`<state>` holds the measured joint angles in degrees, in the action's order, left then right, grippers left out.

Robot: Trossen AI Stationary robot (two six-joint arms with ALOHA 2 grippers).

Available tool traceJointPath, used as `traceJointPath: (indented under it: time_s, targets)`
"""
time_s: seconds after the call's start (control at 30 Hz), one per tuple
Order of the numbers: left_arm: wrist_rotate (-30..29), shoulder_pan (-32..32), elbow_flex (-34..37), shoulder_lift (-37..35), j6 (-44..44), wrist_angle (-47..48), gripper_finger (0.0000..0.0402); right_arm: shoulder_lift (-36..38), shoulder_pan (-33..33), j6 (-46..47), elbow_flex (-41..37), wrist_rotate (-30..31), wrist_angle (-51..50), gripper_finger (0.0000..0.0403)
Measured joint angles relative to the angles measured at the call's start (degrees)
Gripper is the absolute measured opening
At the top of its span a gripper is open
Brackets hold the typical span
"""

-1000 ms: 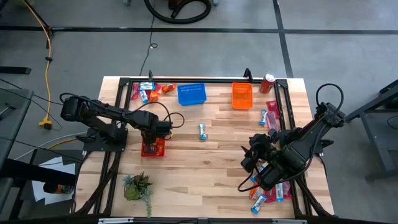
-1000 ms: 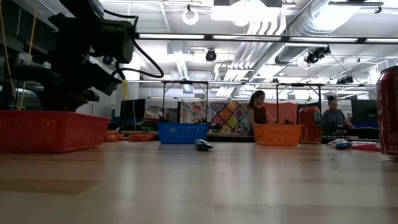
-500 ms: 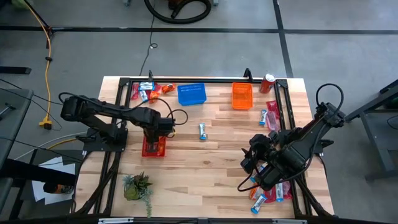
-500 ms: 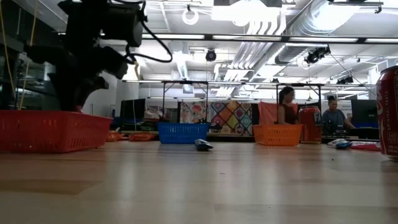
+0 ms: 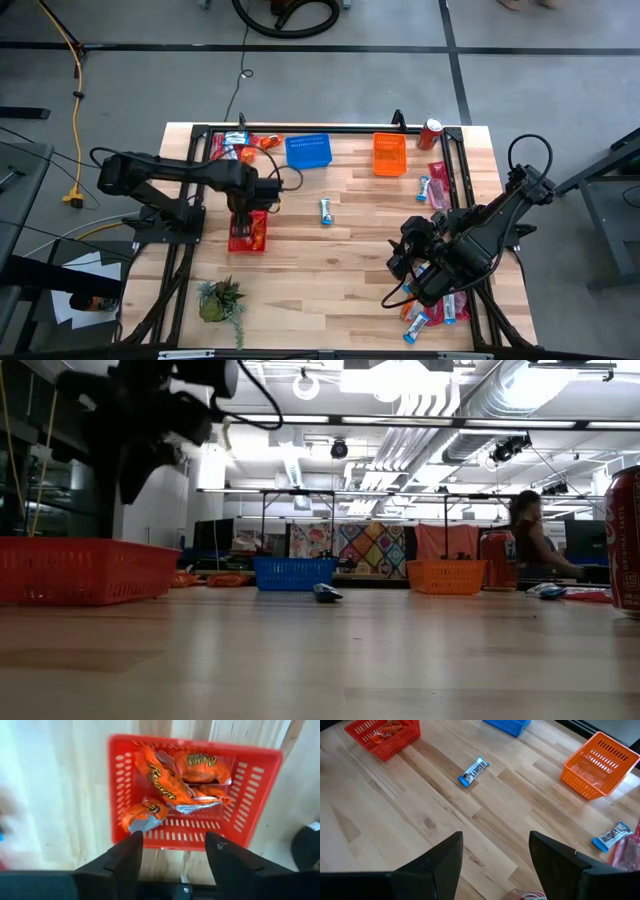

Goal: Sort candy
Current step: Put the orange candy pack into the red basket

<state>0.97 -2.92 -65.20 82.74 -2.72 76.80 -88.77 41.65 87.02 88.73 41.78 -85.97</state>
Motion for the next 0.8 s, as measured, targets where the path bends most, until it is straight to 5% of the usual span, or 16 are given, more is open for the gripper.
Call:
traceJointPath:
  time_s: [0.3, 0.57, 0.8]
  targets:
    - [2.2, -7.4, -7.2, -7.5, -3.1, -6.6, 0.0218, 0.0, -0.7, 0.0, 0.0, 0.0, 0.1, 0.0222]
    - [7.8, -13.1, -0.9, -19.7, -9.7, -35.4, 0.0218, 0.0, -3.6, 1.7, 0.0, 0.0, 1.1, 0.0222]
    - [11.5, -15.0, 7.3, -22.3, -12.1, -55.0, 0.0218, 0.0, -10.2, 2.6, 0.0, 0.0, 7.2, 0.0222]
